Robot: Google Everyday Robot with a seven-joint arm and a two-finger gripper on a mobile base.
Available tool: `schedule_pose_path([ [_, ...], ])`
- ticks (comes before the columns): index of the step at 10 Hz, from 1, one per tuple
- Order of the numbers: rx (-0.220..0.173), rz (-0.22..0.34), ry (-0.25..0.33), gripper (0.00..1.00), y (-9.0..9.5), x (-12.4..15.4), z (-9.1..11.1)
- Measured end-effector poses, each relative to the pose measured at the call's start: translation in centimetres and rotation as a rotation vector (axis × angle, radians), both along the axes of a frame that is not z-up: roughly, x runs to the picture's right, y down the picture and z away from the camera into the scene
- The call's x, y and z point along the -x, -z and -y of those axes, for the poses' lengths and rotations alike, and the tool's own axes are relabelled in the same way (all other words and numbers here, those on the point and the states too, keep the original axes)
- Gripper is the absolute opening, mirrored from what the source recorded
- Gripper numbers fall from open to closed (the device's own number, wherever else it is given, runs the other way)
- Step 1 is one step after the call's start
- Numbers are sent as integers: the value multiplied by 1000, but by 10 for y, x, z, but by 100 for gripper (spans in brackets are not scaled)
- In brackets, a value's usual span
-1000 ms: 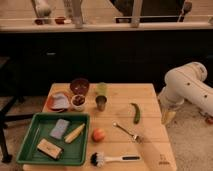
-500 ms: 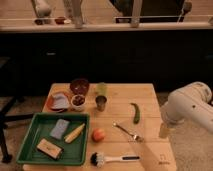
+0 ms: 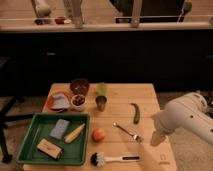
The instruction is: Place brush in purple bowl
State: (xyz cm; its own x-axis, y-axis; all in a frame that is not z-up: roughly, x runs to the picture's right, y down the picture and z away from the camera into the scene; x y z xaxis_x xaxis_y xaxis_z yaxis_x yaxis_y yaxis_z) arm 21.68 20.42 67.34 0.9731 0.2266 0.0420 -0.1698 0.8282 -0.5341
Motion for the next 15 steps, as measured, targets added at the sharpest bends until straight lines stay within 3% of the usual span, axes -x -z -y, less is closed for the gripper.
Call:
schedule_pose_path([
  [3,7,49,6,80,-1,25,-15],
  [5,6,56,-25,80,-3,32,-26],
  [13,11,63,-24,80,-4,36,-29],
  [15,24,83,-3,80,-9,49,-50],
])
